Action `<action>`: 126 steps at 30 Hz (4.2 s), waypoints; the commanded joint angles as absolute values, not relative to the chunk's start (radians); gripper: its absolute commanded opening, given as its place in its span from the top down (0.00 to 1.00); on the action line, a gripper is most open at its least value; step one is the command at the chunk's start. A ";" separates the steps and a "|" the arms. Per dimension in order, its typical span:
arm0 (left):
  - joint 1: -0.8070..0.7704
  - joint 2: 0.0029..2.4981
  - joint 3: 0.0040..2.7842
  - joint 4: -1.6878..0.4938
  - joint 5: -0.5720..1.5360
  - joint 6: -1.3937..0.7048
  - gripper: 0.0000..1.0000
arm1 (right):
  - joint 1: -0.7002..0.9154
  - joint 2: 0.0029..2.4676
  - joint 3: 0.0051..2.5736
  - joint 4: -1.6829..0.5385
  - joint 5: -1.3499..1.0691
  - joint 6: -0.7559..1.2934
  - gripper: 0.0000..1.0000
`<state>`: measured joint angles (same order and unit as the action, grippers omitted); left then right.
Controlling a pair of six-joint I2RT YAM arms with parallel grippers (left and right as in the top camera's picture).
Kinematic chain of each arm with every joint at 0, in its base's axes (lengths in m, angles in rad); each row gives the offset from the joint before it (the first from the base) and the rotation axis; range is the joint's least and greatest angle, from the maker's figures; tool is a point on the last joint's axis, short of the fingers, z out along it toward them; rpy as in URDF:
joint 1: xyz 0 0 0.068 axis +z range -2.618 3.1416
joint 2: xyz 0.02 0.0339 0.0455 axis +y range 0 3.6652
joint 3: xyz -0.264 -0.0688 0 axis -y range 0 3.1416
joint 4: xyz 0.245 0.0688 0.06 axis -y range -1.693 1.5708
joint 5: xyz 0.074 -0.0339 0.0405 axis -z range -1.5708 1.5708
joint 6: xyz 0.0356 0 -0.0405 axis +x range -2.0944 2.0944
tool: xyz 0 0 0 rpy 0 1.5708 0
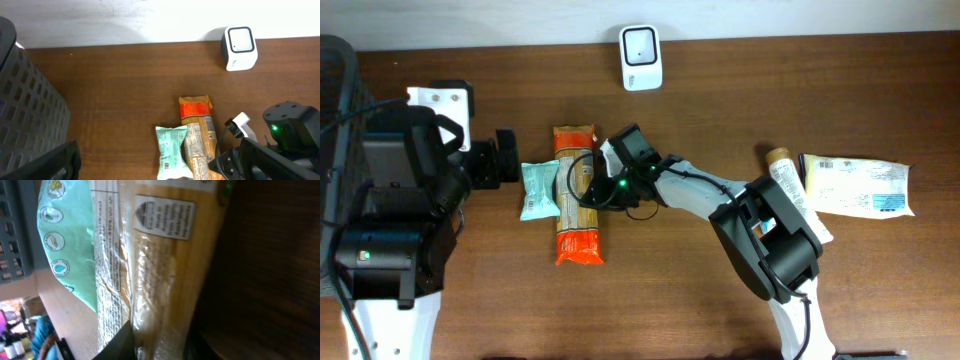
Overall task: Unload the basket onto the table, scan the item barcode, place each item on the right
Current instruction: 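Grasp the orange-capped pasta pack with the right gripper and lift it, then hold the pasta pack at the scanner with the right gripper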
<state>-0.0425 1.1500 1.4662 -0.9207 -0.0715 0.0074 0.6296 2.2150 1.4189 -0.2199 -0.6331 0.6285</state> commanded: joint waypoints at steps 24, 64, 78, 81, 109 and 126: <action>-0.041 1.144 1.472 -0.919 -0.079 0.019 0.01 | 0.904 2.082 1.565 -1.053 0.441 0.240 0.44; -0.041 1.144 1.472 -0.919 -0.079 0.019 0.01 | 0.335 2.019 1.329 -0.872 -0.749 -0.078 0.57; -0.041 1.144 1.472 -0.919 -0.079 0.020 0.01 | 0.386 2.070 1.329 -0.692 -0.695 0.066 0.37; -0.041 1.144 1.472 -0.919 -0.079 0.020 0.01 | 0.387 2.072 1.328 -0.650 -0.674 0.091 0.37; -0.041 1.144 1.472 -0.919 -0.079 0.020 0.01 | 0.176 1.538 1.341 -0.616 -1.218 0.083 0.96; -0.041 1.144 1.472 -0.919 -0.079 0.020 0.01 | 0.527 2.168 1.504 0.722 0.953 -1.279 0.96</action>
